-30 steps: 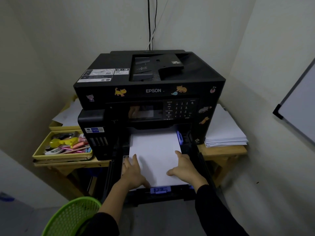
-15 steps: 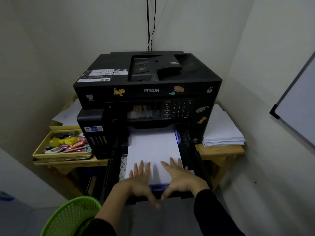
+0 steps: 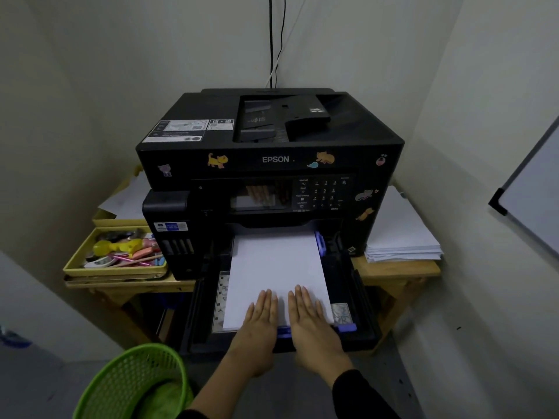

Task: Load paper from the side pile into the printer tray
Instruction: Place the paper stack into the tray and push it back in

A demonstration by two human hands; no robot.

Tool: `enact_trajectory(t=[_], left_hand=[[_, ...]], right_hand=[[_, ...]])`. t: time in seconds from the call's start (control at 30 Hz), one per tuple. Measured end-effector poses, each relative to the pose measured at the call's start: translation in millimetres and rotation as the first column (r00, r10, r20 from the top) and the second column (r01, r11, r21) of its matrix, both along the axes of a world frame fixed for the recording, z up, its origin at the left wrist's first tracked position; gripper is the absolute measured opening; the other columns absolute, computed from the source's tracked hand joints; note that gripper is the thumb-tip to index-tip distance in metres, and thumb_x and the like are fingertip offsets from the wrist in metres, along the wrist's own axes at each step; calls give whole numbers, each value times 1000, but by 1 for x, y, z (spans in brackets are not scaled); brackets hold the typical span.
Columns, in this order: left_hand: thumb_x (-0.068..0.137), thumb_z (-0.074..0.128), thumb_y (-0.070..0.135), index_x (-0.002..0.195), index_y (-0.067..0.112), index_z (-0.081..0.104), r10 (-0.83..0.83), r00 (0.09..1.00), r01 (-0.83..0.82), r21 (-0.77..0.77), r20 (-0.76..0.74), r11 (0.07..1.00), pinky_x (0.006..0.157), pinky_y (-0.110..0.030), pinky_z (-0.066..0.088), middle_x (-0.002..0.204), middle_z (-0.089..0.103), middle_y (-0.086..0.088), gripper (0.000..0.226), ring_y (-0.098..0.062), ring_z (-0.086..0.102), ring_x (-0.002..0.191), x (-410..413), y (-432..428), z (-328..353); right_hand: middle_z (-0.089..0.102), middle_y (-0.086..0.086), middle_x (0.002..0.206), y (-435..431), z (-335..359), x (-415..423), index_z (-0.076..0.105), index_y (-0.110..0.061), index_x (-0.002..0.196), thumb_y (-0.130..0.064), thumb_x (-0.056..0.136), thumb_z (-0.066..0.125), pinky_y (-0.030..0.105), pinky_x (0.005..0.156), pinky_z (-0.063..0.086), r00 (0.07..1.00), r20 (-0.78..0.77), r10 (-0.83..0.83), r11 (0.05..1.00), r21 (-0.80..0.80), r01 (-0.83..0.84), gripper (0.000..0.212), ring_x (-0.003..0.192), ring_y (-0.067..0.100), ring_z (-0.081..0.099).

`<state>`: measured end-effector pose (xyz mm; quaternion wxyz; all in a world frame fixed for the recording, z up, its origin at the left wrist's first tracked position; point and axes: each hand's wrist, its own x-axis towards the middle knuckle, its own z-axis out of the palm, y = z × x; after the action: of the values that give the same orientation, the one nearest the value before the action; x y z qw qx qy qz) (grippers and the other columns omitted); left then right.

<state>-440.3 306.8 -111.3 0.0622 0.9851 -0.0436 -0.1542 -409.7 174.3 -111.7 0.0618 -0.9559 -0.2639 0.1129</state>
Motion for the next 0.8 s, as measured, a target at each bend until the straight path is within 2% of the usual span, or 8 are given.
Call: enact_trajectory(t=[0.17, 0.37, 0.57, 0.67, 0.73, 0.8], left_hand=[[88, 43, -2, 145, 1, -21, -16, 1000, 16, 21, 11, 1000, 113, -29, -12, 156, -24, -15, 86, -24, -23, 144, 17, 11, -1], [92, 42, 10, 146, -2, -16, 24, 1000, -23, 90, -13, 996, 120, -35, -5, 157, -19, -18, 80, -28, -17, 146, 70, 15, 10], [95, 39, 12, 146, -2, -16, 140, 990, -144, 179, 34, 973, 120, -38, -6, 158, -17, -17, 77, -28, -17, 146, 112, 26, 15], [95, 40, 12, 145, -4, -18, 232, 970, -243, 218, 79, 945, 119, -41, -6, 156, -18, -21, 79, -31, -17, 146, 124, 25, 15], [92, 46, 15, 141, -5, -25, 342, 929, -362, 159, 140, 918, 117, -42, -11, 154, -22, -24, 88, -34, -21, 144, 124, 23, 13], [87, 54, 22, 135, -6, -31, 540, 819, -544, -38, 194, 838, 114, -43, -16, 152, -27, -26, 102, -37, -25, 142, 119, 18, 10]], right_hand=[[-23, 19, 155, 10, -2, 16, -18, -1, 145, 10, 87, 40, 38, 120, -6, 1000, 19, -7, 1000, 7, 7, 83, 144, 29, -20], [-16, 19, 157, 19, 11, 69, -12, 1, 147, -2, 85, 52, 36, 120, -4, 998, 8, -58, 997, -50, 58, 89, 146, 28, -14], [-8, 22, 158, 40, 19, 108, -7, 3, 147, 1, 89, 43, 37, 119, -4, 990, 61, -131, 988, -71, 135, 77, 147, 30, -9], [-4, 23, 158, 44, 22, 121, -5, 4, 147, -1, 94, 38, 46, 119, -5, 966, 121, -230, 967, -86, 241, 69, 147, 32, -7], [-6, 24, 157, 45, 22, 124, -5, 1, 148, -4, 92, 44, 57, 114, -9, 930, 131, -343, 934, -58, 353, 74, 146, 35, -10], [-16, 26, 155, 45, 21, 122, -7, -6, 149, -9, 87, 54, 65, 108, -13, 871, 54, -489, 872, 22, 489, 87, 143, 39, -18]])
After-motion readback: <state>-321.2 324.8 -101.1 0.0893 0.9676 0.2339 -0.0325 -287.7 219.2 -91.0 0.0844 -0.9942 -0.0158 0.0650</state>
